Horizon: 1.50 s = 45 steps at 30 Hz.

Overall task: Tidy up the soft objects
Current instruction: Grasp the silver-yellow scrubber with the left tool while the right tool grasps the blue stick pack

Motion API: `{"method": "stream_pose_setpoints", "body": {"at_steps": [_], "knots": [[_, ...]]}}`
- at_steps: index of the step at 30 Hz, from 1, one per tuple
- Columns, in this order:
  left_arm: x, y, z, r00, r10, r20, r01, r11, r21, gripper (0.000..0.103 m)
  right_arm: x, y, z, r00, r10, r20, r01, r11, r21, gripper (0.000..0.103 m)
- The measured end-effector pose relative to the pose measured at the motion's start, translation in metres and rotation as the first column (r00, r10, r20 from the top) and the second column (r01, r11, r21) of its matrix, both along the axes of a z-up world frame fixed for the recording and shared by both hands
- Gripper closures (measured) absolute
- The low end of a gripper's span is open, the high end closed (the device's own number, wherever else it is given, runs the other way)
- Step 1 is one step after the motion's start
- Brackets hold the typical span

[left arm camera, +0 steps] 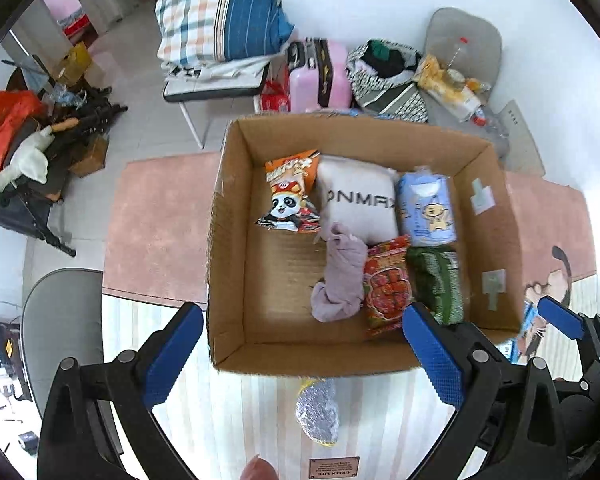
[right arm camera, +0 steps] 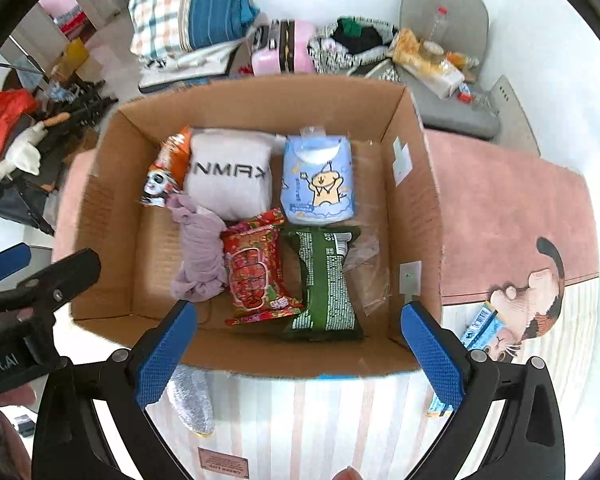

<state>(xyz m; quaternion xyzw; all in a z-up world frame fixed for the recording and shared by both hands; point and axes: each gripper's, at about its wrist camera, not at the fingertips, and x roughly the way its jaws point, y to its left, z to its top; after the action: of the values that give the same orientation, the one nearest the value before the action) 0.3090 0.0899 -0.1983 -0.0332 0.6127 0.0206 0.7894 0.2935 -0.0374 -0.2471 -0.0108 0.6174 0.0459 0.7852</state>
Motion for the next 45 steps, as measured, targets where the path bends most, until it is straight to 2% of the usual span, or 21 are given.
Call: {"method": "stream_pose_setpoints", "body": {"at_steps": [4,7,9,11,14,19,21,25,29,30,33,36,37,38,39,42,45], "knots": [[-0.017,-0.002,0.021,0.999,-0.001,0.045,0.002,0.999,-0.036,0.001,-0.017,-0.005,0.030,0.999,-0.011,0.053,0.009,0.999,0.032,0.000],[-0.035,-0.006,0.042,0.995,0.006,0.102,-0.004,1.000,-0.017,0.001,-0.030,-0.009,0.049,0.995,-0.017,0.095,0.013,0.999,0.044,0.000],[-0.049,-0.005,0.049,0.991,0.020,0.129,-0.019,1.000,-0.011,0.001,-0.041,-0.016,0.056,0.993,-0.028,0.116,0.021,0.998,0.067,0.000],[-0.066,-0.002,0.044,0.990,0.053,0.133,-0.049,0.998,-0.033,0.001,-0.056,-0.028,0.061,0.990,-0.051,0.132,0.038,0.995,0.094,0.000],[-0.083,0.001,0.008,0.996,0.074,0.048,-0.072,0.996,-0.046,0.001,-0.080,-0.054,0.053,0.986,-0.120,0.113,0.110,0.990,0.087,0.000],[-0.104,-0.004,-0.077,0.985,0.096,-0.142,-0.102,0.994,-0.031,0.001,-0.109,-0.108,0.005,0.974,-0.222,0.050,0.219,0.974,0.062,0.000],[-0.107,-0.008,-0.107,0.972,0.107,-0.207,-0.121,0.991,-0.054,0.001,-0.115,-0.134,-0.020,0.958,-0.287,-0.010,0.287,0.955,0.072,0.000],[-0.107,-0.019,-0.150,0.952,0.116,-0.284,-0.141,0.988,-0.067,0.001,-0.114,-0.184,-0.070,0.906,-0.409,-0.109,0.417,0.907,0.055,0.001],[-0.101,-0.025,-0.173,0.942,0.118,-0.315,-0.147,0.987,-0.068,0.002,-0.100,-0.214,-0.108,0.858,-0.481,-0.181,0.499,0.864,0.071,0.017],[-0.099,-0.025,-0.178,0.938,0.125,-0.323,-0.153,0.986,-0.064,0.003,-0.096,-0.219,-0.114,0.851,-0.489,-0.192,0.510,0.857,0.072,0.017],[-0.095,-0.026,-0.190,0.930,0.124,-0.346,-0.155,0.986,-0.064,0.012,-0.080,-0.232,-0.136,0.824,-0.514,-0.237,0.547,0.831,0.099,0.021],[-0.090,-0.029,-0.202,0.927,0.110,-0.359,-0.138,0.989,-0.052,0.024,-0.063,-0.238,-0.152,0.810,-0.526,-0.259,0.562,0.823,0.084,0.037],[-0.089,-0.032,-0.206,0.926,0.100,-0.364,-0.125,0.991,-0.047,0.033,-0.057,-0.238,-0.156,0.808,-0.530,-0.259,0.562,0.825,0.066,0.044],[-0.089,-0.035,-0.207,0.930,0.090,-0.355,-0.107,0.994,-0.030,0.034,-0.054,-0.237,-0.157,0.810,-0.528,-0.257,0.557,0.829,0.053,0.051],[-0.089,-0.038,-0.206,0.937,0.073,-0.343,-0.085,0.996,-0.021,0.035,-0.050,-0.236,-0.159,0.813,-0.523,-0.255,0.549,0.835,0.037,0.054],[-0.092,-0.044,-0.204,0.945,0.044,-0.324,-0.047,0.999,-0.002,0.049,-0.043,-0.228,-0.165,0.836,-0.487,-0.254,0.501,0.865,-0.010,0.070],[-0.094,-0.041,-0.203,0.943,0.058,-0.327,-0.064,0.998,-0.008,0.050,-0.047,-0.217,-0.163,0.863,-0.441,-0.246,0.451,0.892,-0.016,0.074]]}}
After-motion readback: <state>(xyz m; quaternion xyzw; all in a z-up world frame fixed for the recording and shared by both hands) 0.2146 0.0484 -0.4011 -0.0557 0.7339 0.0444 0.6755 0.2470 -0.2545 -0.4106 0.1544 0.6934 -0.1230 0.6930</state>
